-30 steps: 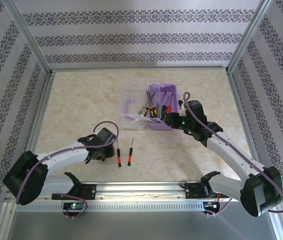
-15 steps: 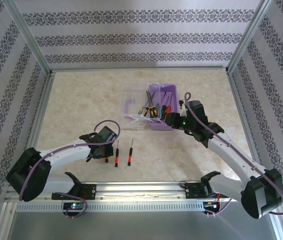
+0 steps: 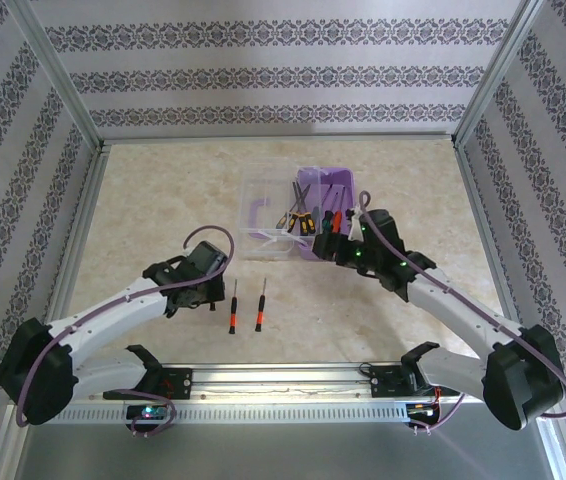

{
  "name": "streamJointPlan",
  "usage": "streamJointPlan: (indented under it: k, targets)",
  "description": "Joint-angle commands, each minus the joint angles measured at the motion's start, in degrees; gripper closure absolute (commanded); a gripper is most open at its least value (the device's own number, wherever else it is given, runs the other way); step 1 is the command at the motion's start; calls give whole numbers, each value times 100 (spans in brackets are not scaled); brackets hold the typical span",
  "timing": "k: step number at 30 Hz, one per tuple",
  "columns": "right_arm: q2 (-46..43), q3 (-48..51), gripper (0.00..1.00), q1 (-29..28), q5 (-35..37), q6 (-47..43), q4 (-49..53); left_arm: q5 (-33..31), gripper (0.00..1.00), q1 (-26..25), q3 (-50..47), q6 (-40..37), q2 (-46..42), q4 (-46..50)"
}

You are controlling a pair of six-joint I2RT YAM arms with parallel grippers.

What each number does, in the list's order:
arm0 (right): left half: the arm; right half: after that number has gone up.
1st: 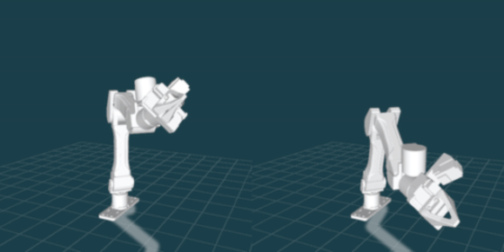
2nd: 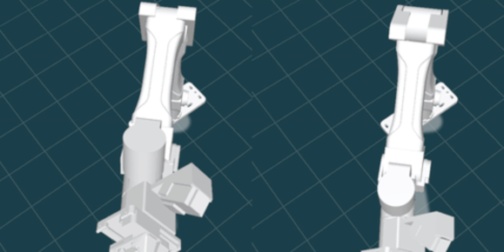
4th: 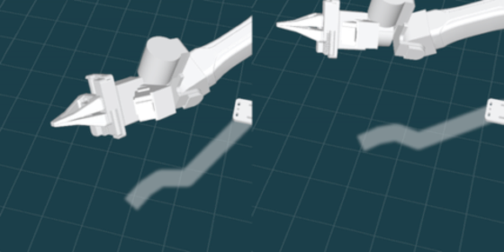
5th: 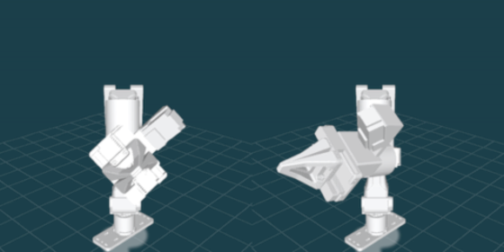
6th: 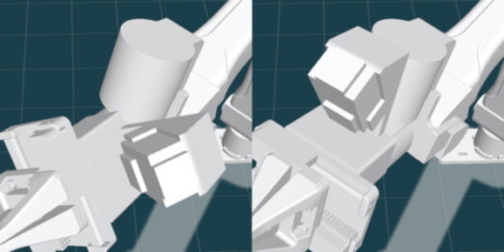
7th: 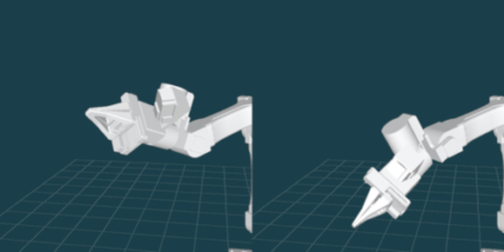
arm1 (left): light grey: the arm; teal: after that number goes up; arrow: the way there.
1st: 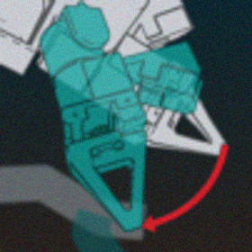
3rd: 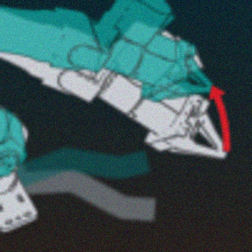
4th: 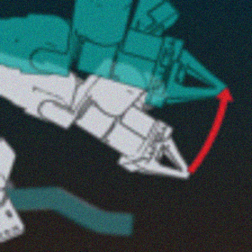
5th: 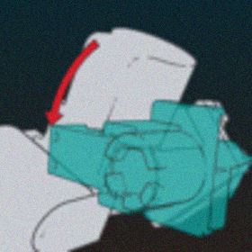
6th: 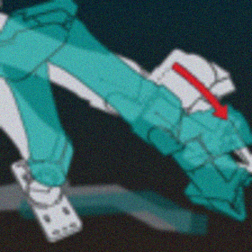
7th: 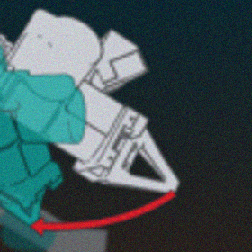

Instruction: Pack the tool kit

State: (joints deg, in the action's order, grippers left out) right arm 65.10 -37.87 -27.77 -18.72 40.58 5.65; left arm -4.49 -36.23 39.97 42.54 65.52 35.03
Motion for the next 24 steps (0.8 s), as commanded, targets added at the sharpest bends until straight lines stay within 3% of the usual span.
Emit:
streamJointPlan:
  k: [1,4,10,24]
  targets:
    - [-28,244,16,-176,-123,203,-599,-123,92,93,435,-343,-78,528]
    - [-126,305,2,-185,-15,169,-575,-122,92,97,965,-578,56,723]
    - [-526,327,2,-88,494,91,-71,62,92,91,2079,-1114,761,822]
    - [-1410,787,2,377,350,366,282,835,93,97,4770,-1521,3266,395]
